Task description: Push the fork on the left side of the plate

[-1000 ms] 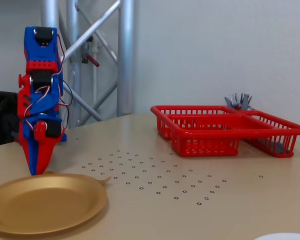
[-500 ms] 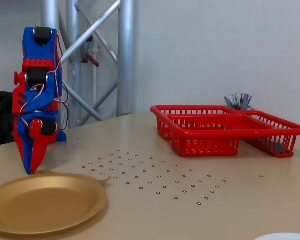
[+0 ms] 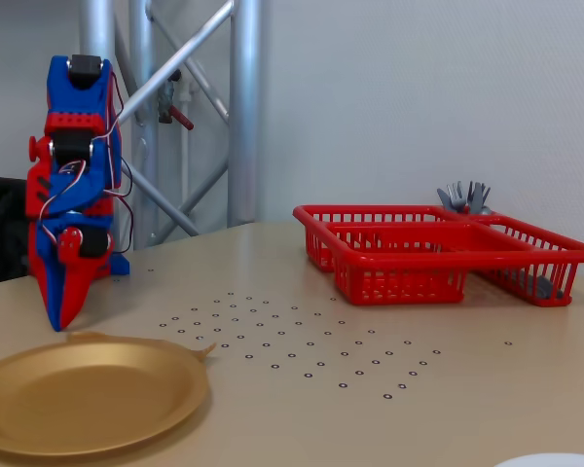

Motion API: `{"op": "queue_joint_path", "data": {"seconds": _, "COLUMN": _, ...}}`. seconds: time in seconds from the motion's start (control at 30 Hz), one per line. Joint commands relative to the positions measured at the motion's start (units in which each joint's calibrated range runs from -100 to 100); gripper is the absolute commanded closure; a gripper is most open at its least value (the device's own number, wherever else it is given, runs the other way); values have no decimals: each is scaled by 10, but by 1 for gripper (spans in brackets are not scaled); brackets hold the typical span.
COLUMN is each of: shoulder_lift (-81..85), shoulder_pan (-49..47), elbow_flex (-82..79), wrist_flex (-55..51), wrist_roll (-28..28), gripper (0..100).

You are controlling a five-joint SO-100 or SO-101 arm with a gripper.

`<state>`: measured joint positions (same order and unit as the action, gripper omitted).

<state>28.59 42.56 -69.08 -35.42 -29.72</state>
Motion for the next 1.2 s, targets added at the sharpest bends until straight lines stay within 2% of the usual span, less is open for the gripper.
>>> {"op": "queue_joint_path", "data": {"seconds": 0.0, "shoulder_lift": 9, "shoulder_pan": -14, "elbow_flex": 16, "wrist_flex": 2, "wrist_roll": 7, "gripper": 100}}
{"op": "queue_joint_path", "data": {"seconds": 1.17, "shoulder_lift": -78, "shoulder_pan": -53, "elbow_flex": 116, "wrist_flex": 26, "wrist_roll": 49, "gripper": 100}}
